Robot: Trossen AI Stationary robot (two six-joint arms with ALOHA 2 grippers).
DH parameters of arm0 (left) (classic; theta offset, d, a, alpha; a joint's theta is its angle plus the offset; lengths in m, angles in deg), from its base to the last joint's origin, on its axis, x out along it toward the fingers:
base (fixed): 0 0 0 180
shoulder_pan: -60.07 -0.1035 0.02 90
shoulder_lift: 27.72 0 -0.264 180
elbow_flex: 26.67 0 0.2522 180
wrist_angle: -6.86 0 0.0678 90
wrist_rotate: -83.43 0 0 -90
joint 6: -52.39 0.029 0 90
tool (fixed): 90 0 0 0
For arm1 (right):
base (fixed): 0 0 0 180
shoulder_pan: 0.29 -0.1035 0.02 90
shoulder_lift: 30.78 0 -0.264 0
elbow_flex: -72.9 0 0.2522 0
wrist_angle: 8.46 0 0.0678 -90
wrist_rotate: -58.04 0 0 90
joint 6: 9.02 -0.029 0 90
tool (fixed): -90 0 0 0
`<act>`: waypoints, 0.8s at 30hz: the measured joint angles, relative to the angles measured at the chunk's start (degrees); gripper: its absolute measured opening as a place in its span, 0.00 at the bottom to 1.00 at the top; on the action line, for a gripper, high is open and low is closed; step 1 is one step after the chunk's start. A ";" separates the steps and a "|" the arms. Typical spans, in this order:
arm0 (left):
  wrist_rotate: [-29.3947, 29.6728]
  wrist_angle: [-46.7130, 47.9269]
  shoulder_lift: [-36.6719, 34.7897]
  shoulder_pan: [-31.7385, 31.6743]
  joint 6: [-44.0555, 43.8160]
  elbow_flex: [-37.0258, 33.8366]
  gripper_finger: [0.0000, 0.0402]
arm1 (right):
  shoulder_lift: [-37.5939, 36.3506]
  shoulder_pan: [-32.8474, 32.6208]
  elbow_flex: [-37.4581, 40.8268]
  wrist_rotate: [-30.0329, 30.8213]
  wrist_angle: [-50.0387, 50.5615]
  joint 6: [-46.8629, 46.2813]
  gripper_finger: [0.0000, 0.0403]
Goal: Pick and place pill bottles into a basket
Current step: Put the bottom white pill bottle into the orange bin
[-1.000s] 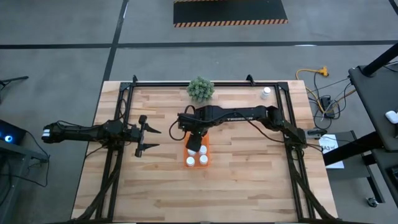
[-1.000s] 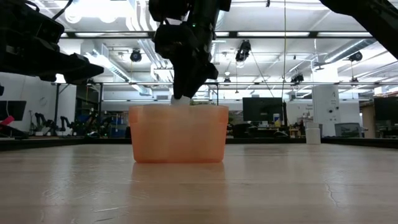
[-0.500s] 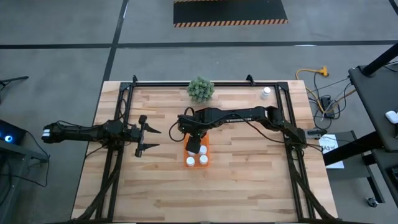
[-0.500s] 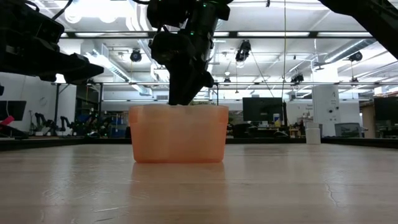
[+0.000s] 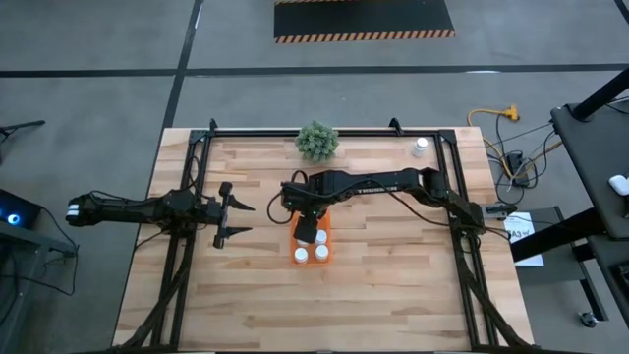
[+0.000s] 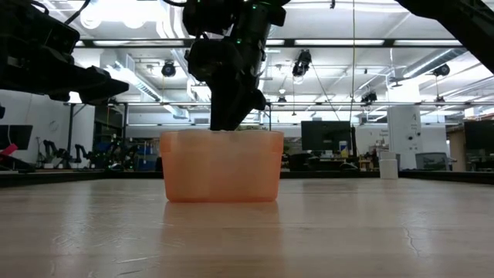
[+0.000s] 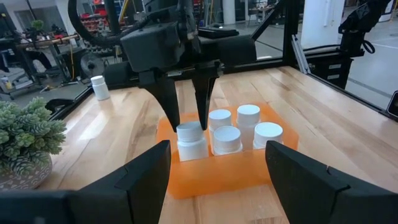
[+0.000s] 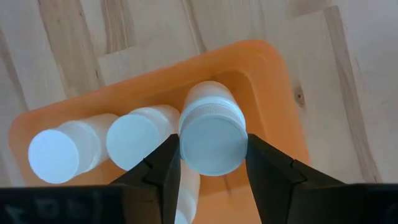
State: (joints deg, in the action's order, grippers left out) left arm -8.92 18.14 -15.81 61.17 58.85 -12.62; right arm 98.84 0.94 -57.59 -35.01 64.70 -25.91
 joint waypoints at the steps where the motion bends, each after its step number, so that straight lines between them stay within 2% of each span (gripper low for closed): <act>1: 0.00 -0.02 -0.03 -0.01 0.00 0.00 0.61 | 0.00 0.00 0.13 0.02 0.00 -0.19 0.34; 24: -0.02 -0.02 -0.01 0.00 0.00 0.00 0.61 | -0.12 0.00 3.25 -0.46 -2.91 -0.69 0.34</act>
State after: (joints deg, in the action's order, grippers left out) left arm -8.94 18.12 -15.82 61.17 58.85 -12.62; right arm 98.73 0.95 -54.35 -35.46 61.79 -26.60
